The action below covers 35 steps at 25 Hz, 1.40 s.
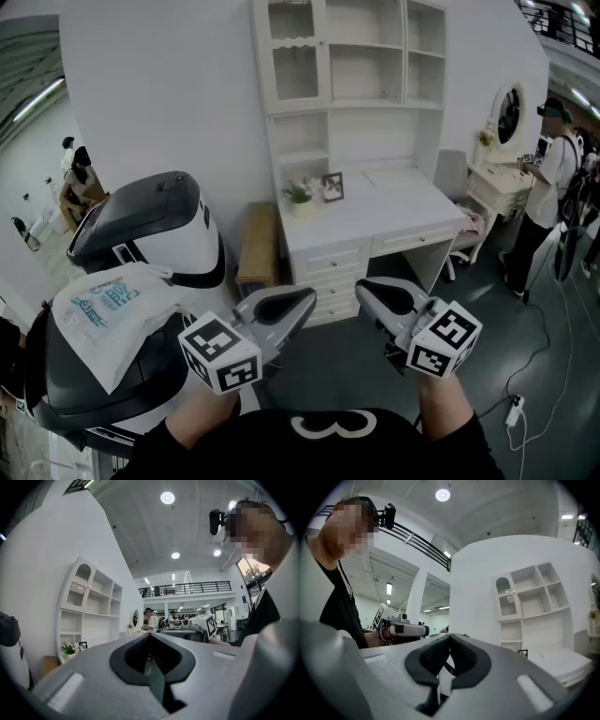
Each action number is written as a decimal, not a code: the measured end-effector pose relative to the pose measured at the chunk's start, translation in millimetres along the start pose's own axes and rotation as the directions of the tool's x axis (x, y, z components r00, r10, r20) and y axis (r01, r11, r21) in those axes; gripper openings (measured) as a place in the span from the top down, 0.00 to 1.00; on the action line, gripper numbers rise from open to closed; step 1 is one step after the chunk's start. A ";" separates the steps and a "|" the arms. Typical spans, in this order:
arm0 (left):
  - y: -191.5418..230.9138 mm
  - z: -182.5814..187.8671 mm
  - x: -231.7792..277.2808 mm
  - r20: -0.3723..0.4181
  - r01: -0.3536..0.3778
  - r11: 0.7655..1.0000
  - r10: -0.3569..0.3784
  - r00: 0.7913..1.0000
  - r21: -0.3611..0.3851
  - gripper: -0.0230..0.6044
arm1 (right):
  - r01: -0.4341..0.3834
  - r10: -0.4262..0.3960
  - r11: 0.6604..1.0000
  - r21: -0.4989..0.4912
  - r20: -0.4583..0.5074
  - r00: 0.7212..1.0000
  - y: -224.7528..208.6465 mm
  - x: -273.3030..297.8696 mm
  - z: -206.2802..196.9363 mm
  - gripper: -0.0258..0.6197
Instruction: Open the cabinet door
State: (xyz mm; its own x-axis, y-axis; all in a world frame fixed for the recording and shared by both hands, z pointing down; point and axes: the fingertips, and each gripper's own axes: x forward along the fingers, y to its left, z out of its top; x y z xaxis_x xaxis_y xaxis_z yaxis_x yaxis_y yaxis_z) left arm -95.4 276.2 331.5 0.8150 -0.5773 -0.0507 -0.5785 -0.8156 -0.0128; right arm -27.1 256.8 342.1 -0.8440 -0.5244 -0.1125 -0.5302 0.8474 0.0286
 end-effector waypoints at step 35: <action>18.1 -36.7 110.7 0.035 -0.009 1.000 0.010 0.999 -0.029 0.95 | 0.024 -0.023 0.999 0.030 -0.033 0.999 -103.0 -29.8 -40.8 0.96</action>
State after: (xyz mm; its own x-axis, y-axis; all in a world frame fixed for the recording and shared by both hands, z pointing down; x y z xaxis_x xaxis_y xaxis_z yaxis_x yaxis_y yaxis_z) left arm -14.4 196.0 362.3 0.8076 -0.5835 -0.0853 -0.5844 -0.8113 0.0162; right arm 49.4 181.7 383.0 -0.8340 -0.5459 -0.0805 -0.5474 0.8368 -0.0041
